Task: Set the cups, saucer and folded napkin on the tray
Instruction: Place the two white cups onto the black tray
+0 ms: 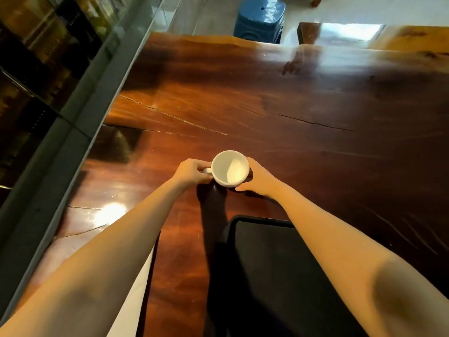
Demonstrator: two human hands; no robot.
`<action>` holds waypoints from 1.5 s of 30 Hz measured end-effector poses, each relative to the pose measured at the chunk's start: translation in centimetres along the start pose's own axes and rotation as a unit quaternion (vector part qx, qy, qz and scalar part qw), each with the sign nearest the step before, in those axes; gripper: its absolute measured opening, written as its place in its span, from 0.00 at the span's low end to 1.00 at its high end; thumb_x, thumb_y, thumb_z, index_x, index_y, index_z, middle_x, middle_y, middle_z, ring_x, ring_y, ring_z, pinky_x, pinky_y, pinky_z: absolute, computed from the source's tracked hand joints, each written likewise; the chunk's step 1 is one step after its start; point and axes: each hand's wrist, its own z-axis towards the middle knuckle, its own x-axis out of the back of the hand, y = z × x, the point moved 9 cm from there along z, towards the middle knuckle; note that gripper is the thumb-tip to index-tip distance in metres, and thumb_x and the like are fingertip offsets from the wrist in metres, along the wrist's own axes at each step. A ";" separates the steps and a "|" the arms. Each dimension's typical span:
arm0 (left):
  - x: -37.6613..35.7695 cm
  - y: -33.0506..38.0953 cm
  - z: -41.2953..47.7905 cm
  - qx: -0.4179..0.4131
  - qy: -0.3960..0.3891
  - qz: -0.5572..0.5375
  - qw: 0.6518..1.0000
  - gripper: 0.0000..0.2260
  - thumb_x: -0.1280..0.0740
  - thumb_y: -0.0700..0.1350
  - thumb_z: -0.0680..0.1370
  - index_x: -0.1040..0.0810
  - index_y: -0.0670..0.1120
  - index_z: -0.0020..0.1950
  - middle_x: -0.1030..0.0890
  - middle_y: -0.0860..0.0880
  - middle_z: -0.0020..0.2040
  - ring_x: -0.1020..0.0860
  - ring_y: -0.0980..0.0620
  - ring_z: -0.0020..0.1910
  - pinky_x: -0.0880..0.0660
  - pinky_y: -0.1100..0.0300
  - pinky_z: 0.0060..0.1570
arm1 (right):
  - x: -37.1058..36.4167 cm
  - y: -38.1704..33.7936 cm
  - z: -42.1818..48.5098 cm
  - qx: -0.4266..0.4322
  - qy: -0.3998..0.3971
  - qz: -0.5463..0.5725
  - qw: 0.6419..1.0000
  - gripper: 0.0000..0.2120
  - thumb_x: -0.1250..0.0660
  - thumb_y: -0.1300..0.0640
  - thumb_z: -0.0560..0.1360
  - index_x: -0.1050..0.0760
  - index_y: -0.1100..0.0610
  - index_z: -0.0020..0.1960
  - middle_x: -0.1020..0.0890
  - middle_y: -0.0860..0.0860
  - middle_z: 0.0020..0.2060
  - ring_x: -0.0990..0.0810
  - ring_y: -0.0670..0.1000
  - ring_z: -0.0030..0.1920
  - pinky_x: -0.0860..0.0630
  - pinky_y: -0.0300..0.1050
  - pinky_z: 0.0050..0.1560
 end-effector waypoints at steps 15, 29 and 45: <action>-6.0 9.8 -7.0 -0.087 -0.041 -0.081 0.992 0.14 0.27 0.40 0.71 0.18 0.45 0.57 0.16 0.47 0.53 0.19 0.50 0.51 0.21 0.53 0.54 | 7.4 0.8 -13.2 -0.022 0.086 0.030 0.996 0.39 0.26 0.63 0.69 0.43 0.50 0.72 0.33 0.51 0.69 0.33 0.46 0.62 0.33 0.46 0.61; -23.4 14.8 -13.1 -0.113 -0.134 -0.046 0.984 0.16 0.32 0.35 0.73 0.20 0.46 0.59 0.18 0.50 0.47 0.23 0.59 0.40 0.26 0.74 0.35 | 11.5 14.2 -28.0 -0.131 0.137 0.095 0.977 0.40 0.26 0.65 0.67 0.42 0.47 0.72 0.32 0.47 0.64 0.33 0.51 0.66 0.32 0.52 0.68; -30.2 11.6 -12.4 -0.002 -0.072 -0.022 0.997 0.17 0.30 0.36 0.72 0.19 0.48 0.59 0.17 0.48 0.52 0.20 0.51 0.52 0.24 0.59 0.52 | 11.5 20.1 -29.1 -0.086 0.149 0.103 0.980 0.38 0.27 0.69 0.66 0.39 0.55 0.71 0.33 0.52 0.68 0.36 0.46 0.66 0.37 0.42 0.63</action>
